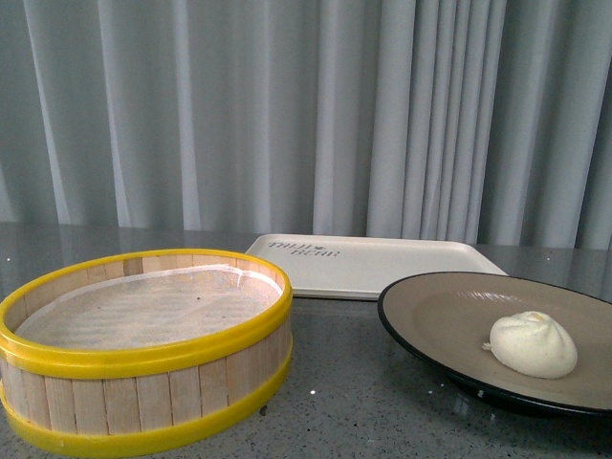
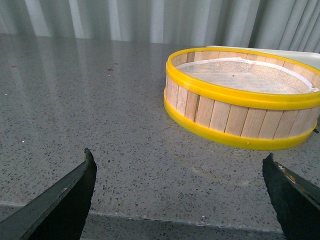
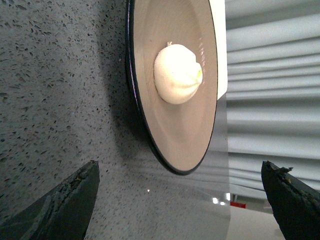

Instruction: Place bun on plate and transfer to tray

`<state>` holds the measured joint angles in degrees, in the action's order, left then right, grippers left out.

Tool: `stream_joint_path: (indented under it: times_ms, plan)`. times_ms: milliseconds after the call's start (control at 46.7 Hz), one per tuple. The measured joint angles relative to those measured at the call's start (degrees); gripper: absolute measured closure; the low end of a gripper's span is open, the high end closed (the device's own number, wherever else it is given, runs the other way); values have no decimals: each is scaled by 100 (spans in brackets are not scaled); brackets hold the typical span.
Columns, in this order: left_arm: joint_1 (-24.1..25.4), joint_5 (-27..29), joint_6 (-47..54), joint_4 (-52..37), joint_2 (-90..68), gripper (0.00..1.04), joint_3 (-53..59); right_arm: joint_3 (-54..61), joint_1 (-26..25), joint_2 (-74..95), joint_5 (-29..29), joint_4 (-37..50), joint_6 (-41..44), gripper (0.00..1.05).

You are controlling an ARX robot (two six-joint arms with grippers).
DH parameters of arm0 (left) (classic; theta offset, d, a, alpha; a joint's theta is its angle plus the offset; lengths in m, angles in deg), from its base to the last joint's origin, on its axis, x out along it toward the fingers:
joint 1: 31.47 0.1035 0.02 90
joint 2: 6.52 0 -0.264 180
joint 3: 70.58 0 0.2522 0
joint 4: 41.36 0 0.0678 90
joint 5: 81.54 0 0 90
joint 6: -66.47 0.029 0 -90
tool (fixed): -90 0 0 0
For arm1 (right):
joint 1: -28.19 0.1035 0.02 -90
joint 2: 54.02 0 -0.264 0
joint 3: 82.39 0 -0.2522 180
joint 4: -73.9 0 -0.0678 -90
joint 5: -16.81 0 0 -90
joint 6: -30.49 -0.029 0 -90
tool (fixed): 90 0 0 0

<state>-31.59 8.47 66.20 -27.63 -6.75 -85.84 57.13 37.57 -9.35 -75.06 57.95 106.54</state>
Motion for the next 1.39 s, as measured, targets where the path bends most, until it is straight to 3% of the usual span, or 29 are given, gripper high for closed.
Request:
stream_joint_path:
  times_ms: [343,621,1007,1179,1393]
  plan:
    - [0,2,0,0,2,7,0,-186,2,1241,-319,918,745,8]
    - [0,0,0,0,2,7,0,-282,-35,1921,-389,1445,870,10]
    - [0,0,0,0,2,7,0,-184,13,1958,-358,1541,863,77]
    - [0,0,0,0,2,7,0,-39,68,1816,-317,1453,883,99]
    - [0,0,0,0,2,7,0,-4,63,1703,-284,1394,994,102]
